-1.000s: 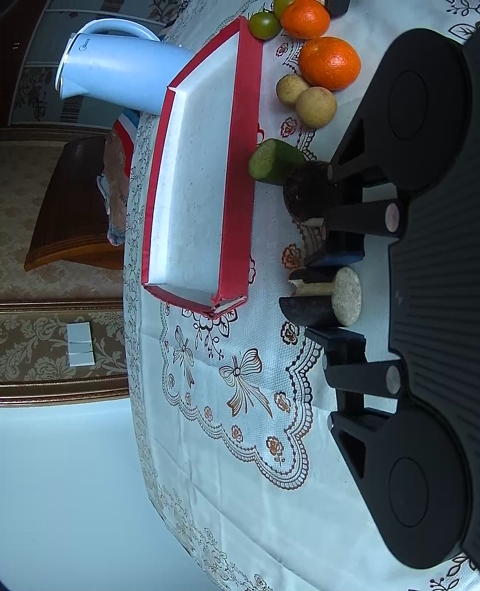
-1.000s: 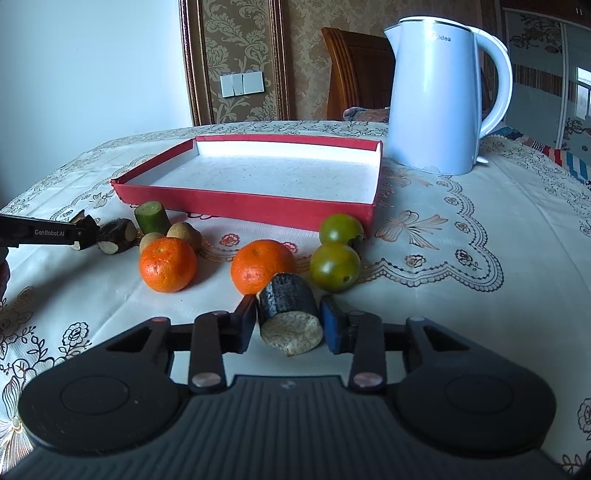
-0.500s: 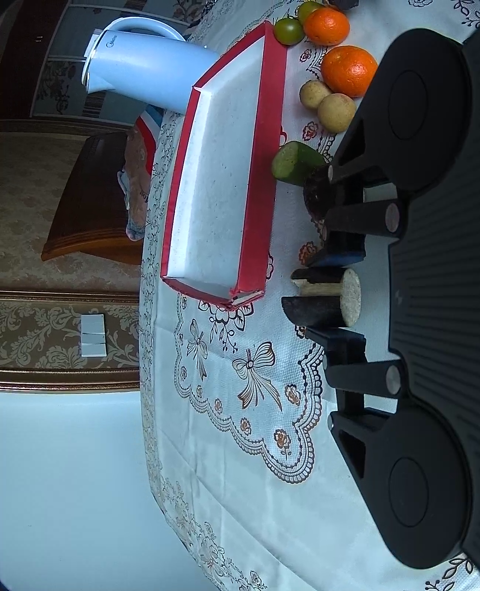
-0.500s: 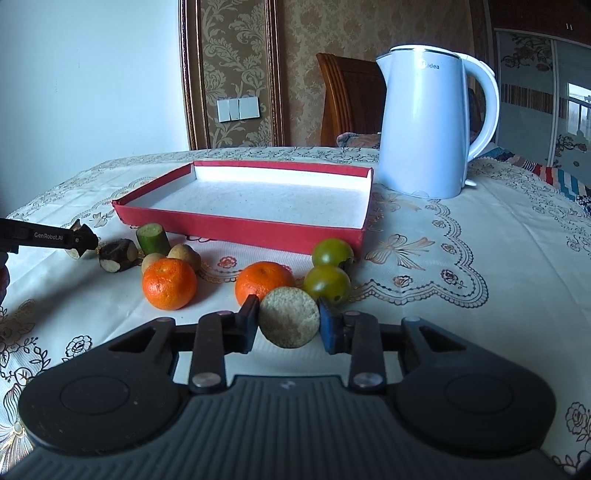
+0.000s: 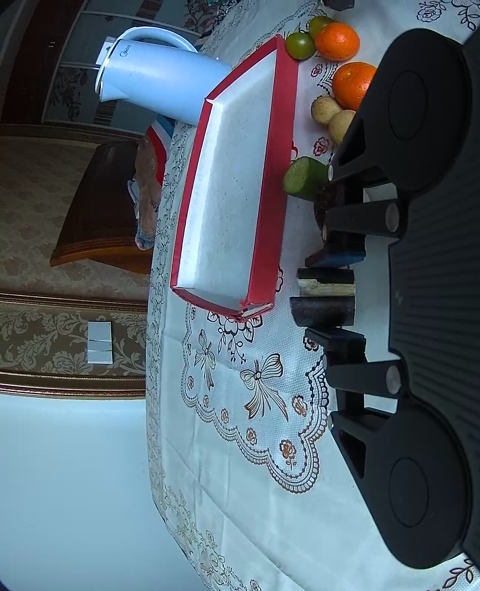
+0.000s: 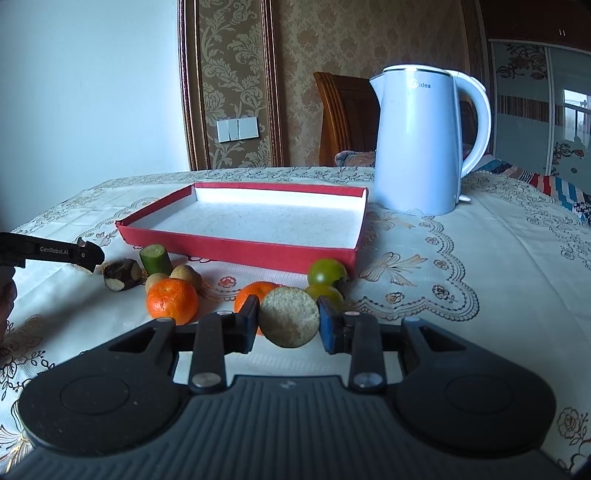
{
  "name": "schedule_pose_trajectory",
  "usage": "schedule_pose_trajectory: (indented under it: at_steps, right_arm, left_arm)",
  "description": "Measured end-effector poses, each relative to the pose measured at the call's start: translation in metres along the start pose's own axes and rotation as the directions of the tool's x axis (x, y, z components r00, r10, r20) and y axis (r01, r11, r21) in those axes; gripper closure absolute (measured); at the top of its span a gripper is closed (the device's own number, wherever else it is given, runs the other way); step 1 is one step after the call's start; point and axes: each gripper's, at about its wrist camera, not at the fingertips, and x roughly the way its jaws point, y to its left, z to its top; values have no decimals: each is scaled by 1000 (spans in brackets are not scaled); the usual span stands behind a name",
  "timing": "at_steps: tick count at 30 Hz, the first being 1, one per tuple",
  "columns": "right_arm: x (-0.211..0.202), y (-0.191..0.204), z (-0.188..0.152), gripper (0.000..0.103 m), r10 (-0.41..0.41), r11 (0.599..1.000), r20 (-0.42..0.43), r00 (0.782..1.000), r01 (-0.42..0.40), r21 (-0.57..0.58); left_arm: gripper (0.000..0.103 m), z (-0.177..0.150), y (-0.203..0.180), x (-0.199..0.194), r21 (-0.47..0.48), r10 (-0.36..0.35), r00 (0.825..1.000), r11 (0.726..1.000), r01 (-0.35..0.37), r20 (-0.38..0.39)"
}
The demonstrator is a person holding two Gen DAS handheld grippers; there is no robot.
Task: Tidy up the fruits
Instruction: 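Carry both dark pieces into the red tray and open both tools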
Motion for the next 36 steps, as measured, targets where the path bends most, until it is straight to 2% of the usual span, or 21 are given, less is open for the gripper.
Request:
schedule_pose_trajectory:
  at_steps: [6,10,15,20,26,31,36]
  right_arm:
    - [1,-9,17,72,-17,1000,37,999,17,3]
    - [9,-14,30,72,-36,999,54,998,35,7]
    - [30,-19,47,72,-62,998,63,996,62,10]
    - [63,-20,63,72,-63,998,36,997,62,17]
    - [110,-21,78,72,-64,997,-44,997,66,42]
    - [140,-21,85,71,-97,995,-73,993,99,28]
    - [161,-15,88,71,-95,995,-101,990,96,7]
  left_arm:
    - [71,9,-6,-1,-7,-32,999,999,32,12]
    - [71,19,-17,4,29,-16,1000,999,16,21]
    - [71,36,-24,19,20,-26,1000,999,26,3]
    - [71,52,-37,39,30,-8,1000,1000,8,-1]
    - [71,65,-62,61,78,-7,1000,997,8,-7]
    - [71,71,-79,76,118,7,1000,993,-8,6]
    - [71,73,-87,95,129,12,1000,992,-9,-25]
